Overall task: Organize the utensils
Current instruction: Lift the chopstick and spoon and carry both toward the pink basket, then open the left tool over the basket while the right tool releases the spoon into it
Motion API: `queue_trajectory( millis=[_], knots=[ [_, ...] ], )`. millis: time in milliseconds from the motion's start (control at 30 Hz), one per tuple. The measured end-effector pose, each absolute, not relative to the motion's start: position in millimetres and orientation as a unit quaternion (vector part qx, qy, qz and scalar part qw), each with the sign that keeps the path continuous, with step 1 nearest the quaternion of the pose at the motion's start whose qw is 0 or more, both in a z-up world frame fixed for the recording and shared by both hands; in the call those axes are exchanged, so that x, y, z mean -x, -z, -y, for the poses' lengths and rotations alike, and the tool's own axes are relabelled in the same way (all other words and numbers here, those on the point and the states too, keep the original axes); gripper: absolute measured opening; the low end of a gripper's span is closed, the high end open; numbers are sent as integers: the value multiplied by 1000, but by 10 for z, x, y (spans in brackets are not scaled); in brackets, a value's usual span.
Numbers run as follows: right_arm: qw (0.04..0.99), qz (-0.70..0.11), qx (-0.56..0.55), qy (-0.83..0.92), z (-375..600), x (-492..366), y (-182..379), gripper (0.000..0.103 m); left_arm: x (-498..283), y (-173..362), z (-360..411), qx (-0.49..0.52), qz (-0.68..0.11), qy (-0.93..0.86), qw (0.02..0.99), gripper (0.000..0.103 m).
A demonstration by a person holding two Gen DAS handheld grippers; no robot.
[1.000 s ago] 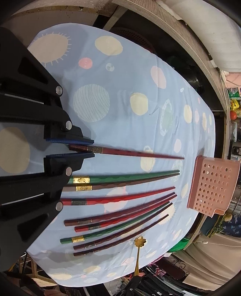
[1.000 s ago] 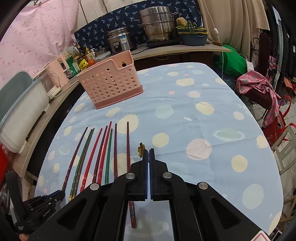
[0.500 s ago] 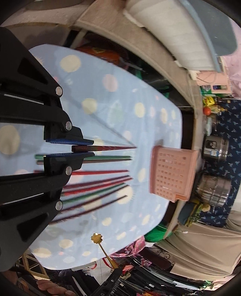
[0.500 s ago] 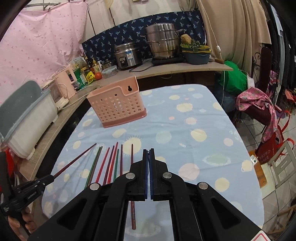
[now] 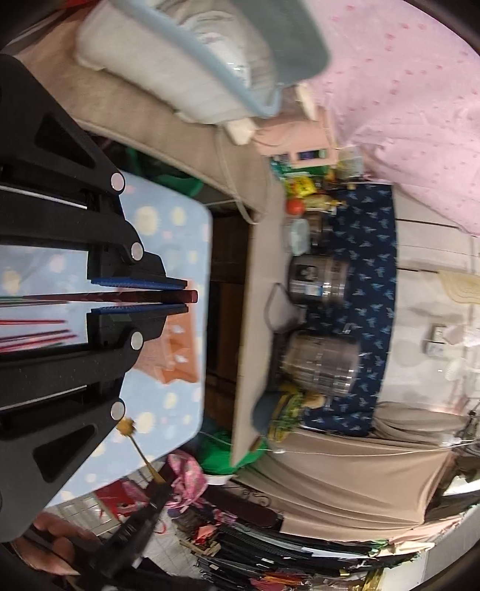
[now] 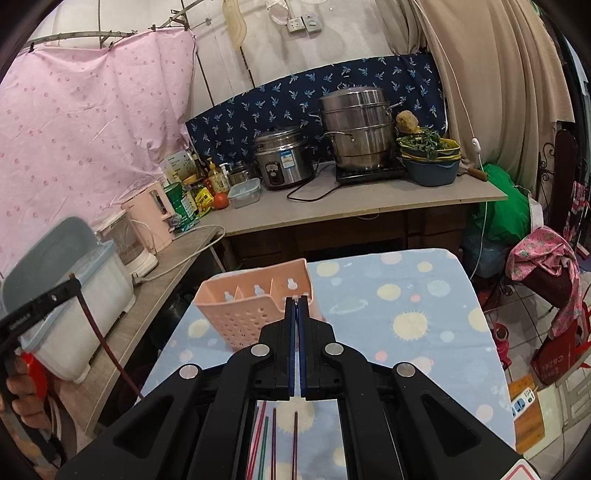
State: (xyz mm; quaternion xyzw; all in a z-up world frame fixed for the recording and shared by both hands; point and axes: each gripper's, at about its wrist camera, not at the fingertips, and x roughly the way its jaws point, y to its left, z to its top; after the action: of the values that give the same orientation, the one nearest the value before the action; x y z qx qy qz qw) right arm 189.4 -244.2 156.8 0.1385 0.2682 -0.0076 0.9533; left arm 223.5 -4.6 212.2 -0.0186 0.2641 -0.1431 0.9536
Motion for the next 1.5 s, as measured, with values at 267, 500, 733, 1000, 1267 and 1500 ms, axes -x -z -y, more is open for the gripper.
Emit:
queue_trajectory(
  millis=[267, 500, 733, 1000, 1267, 1500],
  knots=[
    [955, -262, -136, 12, 2392, -2646, -1599, 2, -2722, -2726, 223, 38, -189, 135, 972, 7],
    [951, -284, -119, 14, 2331, -3147, -1440, 2, -3230, -2644, 329, 47, -192, 122, 973, 7],
    [941, -321, -111, 10, 2273, -3413, -1133, 2, -3514, -2270, 390, 31, -218, 106, 970, 7],
    [943, -310, -121, 7, 2236, -3284, -1180, 32, -3512, -2094, 337, 32, -237, 110, 965, 36],
    [945, -296, -137, -7, 2187, -2700, -1495, 42, -3067, -2174, 262, 9, -232, 105, 967, 55],
    [939, -304, -157, -21, 2168, -1911, -1531, 50, -2454, -1986, 168, -16, -250, 125, 960, 61]
  ],
)
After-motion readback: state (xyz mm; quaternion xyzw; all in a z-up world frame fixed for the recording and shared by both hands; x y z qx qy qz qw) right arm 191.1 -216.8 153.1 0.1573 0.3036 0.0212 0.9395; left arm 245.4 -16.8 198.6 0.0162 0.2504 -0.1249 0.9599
